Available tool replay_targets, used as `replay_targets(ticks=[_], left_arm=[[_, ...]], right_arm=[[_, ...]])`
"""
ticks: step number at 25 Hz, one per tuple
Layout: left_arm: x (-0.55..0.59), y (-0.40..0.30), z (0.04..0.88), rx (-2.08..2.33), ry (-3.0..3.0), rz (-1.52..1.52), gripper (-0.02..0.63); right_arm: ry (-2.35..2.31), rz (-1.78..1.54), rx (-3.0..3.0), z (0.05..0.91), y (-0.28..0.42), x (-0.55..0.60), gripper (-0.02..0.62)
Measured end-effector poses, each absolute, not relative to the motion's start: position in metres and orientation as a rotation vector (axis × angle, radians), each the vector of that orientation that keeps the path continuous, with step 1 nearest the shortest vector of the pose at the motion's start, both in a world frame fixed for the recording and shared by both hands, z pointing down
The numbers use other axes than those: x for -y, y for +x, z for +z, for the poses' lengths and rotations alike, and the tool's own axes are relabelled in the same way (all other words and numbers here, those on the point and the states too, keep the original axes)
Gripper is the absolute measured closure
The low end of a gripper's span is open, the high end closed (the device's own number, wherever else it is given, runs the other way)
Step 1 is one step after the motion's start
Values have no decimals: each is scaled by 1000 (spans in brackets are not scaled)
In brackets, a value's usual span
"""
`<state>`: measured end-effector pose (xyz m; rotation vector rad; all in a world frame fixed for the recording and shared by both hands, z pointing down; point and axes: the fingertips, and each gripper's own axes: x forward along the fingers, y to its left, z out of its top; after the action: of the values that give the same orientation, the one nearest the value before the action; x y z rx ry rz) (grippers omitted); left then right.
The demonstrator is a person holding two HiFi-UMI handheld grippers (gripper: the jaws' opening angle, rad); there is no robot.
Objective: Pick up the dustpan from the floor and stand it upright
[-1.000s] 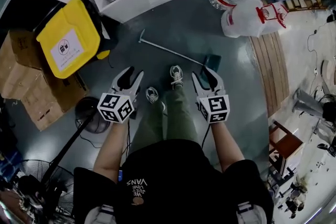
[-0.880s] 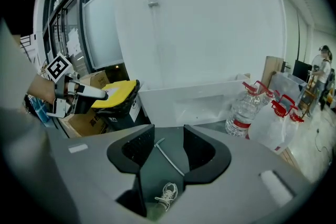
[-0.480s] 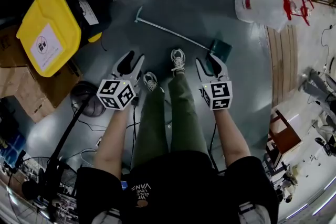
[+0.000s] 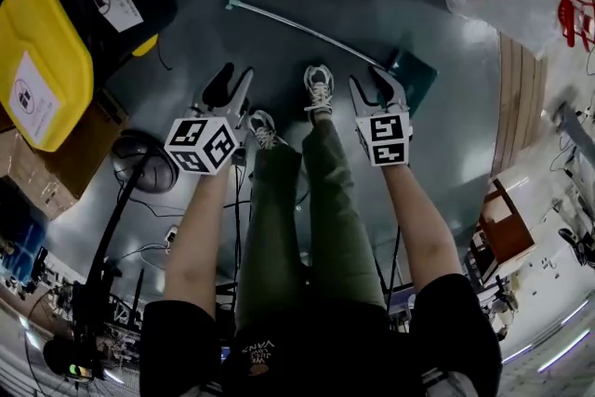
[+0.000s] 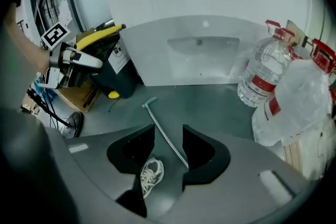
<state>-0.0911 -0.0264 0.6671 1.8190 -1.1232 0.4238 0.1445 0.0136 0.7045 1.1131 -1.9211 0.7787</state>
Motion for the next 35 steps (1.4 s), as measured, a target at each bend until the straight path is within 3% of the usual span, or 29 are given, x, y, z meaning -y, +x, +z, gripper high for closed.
replay_targets(ticks=[20, 35], left_arm=[[22, -108, 920, 1136, 1687, 494, 396], [30, -125, 989, 1101, 1663, 475, 396]], right_arm=[[767, 723, 1771, 986, 149, -45, 446], [548, 607, 1733, 1081, 139, -53, 448]])
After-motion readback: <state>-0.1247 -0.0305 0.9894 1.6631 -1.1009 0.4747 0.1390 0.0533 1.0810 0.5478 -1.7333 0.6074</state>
